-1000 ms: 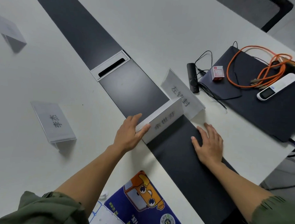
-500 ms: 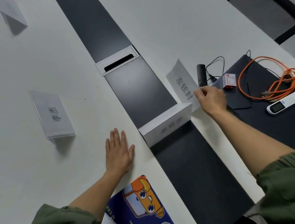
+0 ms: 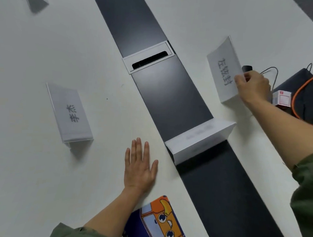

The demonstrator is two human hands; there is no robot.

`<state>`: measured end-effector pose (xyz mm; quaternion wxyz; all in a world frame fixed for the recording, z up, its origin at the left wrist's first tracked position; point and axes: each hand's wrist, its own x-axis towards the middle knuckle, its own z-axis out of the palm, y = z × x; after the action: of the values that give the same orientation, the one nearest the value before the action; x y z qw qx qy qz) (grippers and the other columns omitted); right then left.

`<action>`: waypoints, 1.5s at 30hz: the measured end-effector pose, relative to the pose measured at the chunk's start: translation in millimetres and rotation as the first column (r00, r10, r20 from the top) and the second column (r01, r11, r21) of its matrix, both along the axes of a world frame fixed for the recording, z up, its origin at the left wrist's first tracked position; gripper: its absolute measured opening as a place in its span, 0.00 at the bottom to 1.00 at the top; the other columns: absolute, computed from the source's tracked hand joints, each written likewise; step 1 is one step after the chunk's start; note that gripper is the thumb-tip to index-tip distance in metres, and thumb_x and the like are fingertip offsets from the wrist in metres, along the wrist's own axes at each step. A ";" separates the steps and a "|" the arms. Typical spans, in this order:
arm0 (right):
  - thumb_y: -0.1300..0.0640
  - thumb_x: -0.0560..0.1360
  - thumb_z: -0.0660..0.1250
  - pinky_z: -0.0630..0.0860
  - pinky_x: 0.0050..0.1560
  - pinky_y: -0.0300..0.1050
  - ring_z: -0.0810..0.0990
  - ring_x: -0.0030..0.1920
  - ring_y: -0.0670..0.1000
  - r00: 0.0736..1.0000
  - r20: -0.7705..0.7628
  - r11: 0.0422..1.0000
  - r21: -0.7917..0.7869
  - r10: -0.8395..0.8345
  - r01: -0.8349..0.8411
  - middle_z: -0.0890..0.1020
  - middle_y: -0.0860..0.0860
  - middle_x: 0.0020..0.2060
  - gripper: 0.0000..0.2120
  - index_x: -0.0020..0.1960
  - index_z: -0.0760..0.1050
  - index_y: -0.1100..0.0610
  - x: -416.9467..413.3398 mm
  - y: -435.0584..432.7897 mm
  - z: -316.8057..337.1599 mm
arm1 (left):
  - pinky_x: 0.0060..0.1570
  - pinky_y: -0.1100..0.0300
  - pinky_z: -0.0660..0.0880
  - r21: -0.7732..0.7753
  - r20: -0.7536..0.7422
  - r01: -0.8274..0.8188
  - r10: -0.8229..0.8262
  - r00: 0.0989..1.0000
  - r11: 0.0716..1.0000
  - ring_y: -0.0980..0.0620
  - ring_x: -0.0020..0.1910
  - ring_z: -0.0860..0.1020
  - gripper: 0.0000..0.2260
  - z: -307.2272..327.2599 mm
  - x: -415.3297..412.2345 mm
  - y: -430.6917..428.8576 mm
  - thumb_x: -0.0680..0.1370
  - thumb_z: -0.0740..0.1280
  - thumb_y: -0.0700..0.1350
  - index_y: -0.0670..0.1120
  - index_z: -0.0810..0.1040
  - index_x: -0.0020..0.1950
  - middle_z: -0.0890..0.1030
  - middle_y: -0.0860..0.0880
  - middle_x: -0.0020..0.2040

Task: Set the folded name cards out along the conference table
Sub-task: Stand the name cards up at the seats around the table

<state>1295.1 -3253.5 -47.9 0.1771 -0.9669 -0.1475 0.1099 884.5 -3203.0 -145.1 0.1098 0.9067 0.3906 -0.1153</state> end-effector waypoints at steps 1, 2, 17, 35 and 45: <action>0.42 0.77 0.58 0.73 0.54 0.55 0.77 0.58 0.64 1.000 -0.016 1.000 -0.006 -0.002 0.002 0.80 0.61 0.58 0.23 0.63 0.76 0.56 0.6 2.4 0.0 | 0.75 0.46 0.44 0.002 -0.005 0.003 -0.003 1.000 1.000 0.45 0.79 0.42 0.33 -0.2 0.1 0.8 0.80 0.52 0.60 0.45 0.50 0.80 0.45 0.43 0.80; 0.42 0.77 0.58 0.72 0.53 0.54 0.77 0.58 0.64 0.999 -0.033 1.000 -0.015 0.006 -0.006 0.80 0.61 0.58 0.23 0.63 0.76 0.56 -0.1 4.5 0.7 | 0.75 0.46 0.44 0.006 -0.005 0.003 -0.003 1.000 1.000 0.45 0.79 0.42 0.33 -0.2 -0.6 1.3 0.80 0.52 0.60 0.45 0.49 0.79 0.44 0.43 0.80; 0.47 0.78 0.62 0.73 0.59 0.56 0.76 0.62 0.62 0.986 -0.043 0.986 -0.023 0.162 -0.163 0.78 0.57 0.64 0.19 0.66 0.75 0.55 -83.3 -15.0 83.3 | 0.59 0.53 0.72 -0.312 -0.087 -0.029 0.002 0.996 0.950 0.45 0.62 0.75 0.18 105.3 -12.1 41.7 0.82 0.57 0.52 0.48 0.70 0.70 0.76 0.45 0.65; 0.45 0.76 0.64 0.71 0.47 0.44 0.79 0.55 0.55 0.655 0.039 0.655 -0.002 0.755 -0.755 0.82 0.51 0.57 0.15 0.59 0.79 0.50 -421.4 21.9 200.3 | 0.55 0.52 0.75 0.035 0.119 -0.288 0.282 0.952 0.957 0.47 0.57 0.78 0.18 306.3 -298.8 9.3 0.80 0.60 0.53 0.50 0.72 0.68 0.80 0.48 0.59; 0.45 0.78 0.64 0.76 0.50 0.47 0.79 0.53 0.55 0.290 0.128 0.293 -0.002 0.948 -0.956 0.82 0.51 0.55 0.15 0.60 0.79 0.50 -698.0 16.6 235.4 | 0.57 0.52 0.74 0.107 0.146 -0.553 0.537 0.831 0.826 0.45 0.57 0.77 0.17 353.0 -567.3 -83.7 0.80 0.61 0.51 0.49 0.73 0.67 0.79 0.46 0.61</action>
<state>597.0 -3237.0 187.5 0.1055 -0.6873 -0.7055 0.1373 317.2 -3286.7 207.9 0.0932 0.7678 0.6338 -0.0005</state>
